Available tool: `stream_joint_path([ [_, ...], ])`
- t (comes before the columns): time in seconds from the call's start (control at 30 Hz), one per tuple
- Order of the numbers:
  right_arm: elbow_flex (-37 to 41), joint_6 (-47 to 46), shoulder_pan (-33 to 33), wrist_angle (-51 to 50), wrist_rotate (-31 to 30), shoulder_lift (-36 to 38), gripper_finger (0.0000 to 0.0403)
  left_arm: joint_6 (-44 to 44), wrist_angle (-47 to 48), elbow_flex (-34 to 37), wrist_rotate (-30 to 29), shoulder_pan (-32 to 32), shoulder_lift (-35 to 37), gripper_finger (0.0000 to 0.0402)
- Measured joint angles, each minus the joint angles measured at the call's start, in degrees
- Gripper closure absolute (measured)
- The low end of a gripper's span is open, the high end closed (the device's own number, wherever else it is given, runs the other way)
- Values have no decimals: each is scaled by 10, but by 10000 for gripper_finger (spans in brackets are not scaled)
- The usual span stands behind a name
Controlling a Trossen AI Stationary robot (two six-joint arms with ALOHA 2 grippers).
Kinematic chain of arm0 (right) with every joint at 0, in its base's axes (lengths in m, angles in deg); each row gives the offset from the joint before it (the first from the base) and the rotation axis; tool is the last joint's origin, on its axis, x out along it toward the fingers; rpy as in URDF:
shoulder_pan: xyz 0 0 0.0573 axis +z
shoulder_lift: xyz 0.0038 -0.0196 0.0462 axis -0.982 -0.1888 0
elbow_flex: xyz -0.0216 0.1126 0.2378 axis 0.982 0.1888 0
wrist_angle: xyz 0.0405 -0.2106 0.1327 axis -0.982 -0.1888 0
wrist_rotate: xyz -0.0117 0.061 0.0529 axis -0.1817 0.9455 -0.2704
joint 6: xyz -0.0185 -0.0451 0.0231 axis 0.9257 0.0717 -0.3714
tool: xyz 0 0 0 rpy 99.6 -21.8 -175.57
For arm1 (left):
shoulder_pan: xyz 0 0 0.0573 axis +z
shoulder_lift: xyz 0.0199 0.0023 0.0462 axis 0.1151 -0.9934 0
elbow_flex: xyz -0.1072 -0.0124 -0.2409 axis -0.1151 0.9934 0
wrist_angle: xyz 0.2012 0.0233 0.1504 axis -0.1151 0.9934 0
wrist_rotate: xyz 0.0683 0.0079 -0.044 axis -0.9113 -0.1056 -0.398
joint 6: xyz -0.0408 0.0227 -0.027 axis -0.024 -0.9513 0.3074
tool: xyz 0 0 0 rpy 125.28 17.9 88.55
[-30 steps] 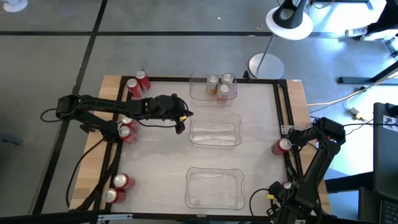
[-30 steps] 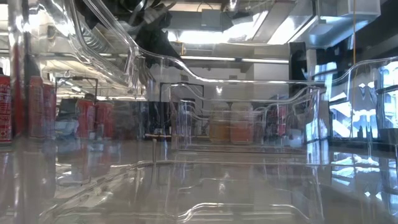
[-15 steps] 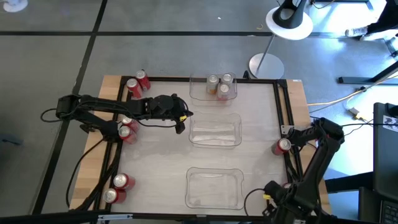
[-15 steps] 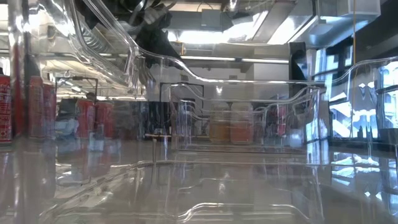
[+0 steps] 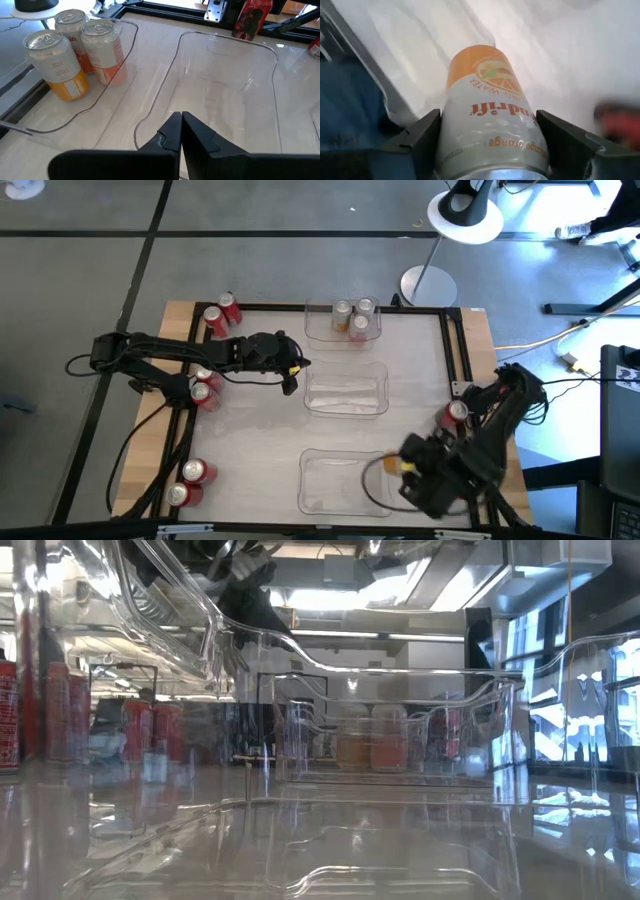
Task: Sort soda cans
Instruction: Put the yellow white soda can into the top transparent bin
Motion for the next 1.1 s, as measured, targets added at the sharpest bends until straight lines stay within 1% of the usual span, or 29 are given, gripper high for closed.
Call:
stream_joint_path([
  [0.13,-15,117,-56,-5,-56,1,125,-12,-5,0,0,2,0,398],
  [0.33,-16,301,-162,-4,-123,1,127,-23,-12,0,-1,2,1,398],
  [0.5,-16,435,-264,1,-165,1,126,-17,-9,0,-29,4,9,398],
  [0.63,-16,553,-347,37,-172,1,126,-17,-5,0,-30,17,32,398],
  [0.8,-16,743,-446,126,-172,-3,127,-14,27,-1,-31,44,57,398],
  [0.9,-15,852,-502,189,-172,-12,127,-13,56,-1,-31,59,60,398],
  [1.0,-14,935,-558,238,-145,-25,126,-7,74,-1,-31,69,58,398],
  [1.1,-14,982,-610,272,-93,-46,126,1,82,0,-32,70,56,398],
])
